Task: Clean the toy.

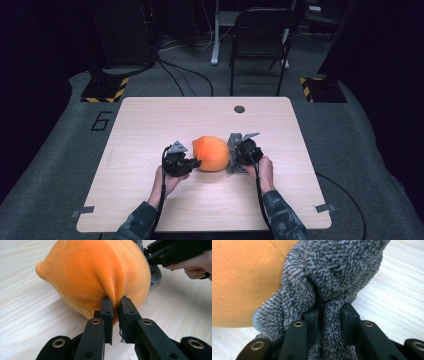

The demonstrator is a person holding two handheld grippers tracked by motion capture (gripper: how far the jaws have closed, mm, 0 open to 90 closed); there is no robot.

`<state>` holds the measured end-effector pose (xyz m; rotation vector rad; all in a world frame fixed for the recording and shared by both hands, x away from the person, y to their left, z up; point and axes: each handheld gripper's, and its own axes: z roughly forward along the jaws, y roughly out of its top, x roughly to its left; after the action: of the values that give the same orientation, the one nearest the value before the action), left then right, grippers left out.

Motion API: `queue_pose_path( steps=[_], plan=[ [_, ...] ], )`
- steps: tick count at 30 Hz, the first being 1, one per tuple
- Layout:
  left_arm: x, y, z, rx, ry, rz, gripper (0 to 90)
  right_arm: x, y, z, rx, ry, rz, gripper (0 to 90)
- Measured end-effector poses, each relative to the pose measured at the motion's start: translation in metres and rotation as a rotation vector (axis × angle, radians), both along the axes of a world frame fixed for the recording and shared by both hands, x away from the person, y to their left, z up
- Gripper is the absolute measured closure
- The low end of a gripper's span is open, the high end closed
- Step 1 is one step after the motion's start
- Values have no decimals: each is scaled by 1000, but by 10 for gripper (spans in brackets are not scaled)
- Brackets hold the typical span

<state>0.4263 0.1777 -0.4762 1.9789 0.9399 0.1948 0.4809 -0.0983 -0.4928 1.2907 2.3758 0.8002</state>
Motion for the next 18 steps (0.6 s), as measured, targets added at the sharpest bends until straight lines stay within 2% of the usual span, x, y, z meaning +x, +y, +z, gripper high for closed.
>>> queue_pose_path(
  steps=[4,6,8,9,11,12,13,14,15,16,17,18],
  plan=[
    [0,1,0,-10,10,9,816,-1,-4,4,-14,16,-6,716],
    [0,1,0,-7,5,6,814,-1,-6,7,-4,5,-11,717],
    [0,2,0,-13,6,16,812,-5,-13,24,32,-34,-30,716],
    [0,2,0,-13,6,16,811,-5,-13,24,32,-34,-30,716],
    [0,2,0,-11,7,15,810,-10,-16,38,71,-74,-21,716],
    [1,3,0,-6,1,11,809,-18,-15,57,128,-125,-3,716],
    [1,3,0,-6,1,11,808,-21,-14,64,139,-156,28,716],
    [1,3,0,-5,-4,10,807,-25,-10,69,166,-165,35,716],
    [1,3,0,-5,-4,10,807,-25,-10,69,166,-165,35,716],
    [2,3,0,-5,-5,10,804,-30,-2,74,204,-173,64,716],
    [2,3,0,-5,-5,10,804,-30,-2,74,204,-173,64,716],
    [1,3,0,-8,-1,14,801,-31,2,74,207,-176,87,716]
  ],
)
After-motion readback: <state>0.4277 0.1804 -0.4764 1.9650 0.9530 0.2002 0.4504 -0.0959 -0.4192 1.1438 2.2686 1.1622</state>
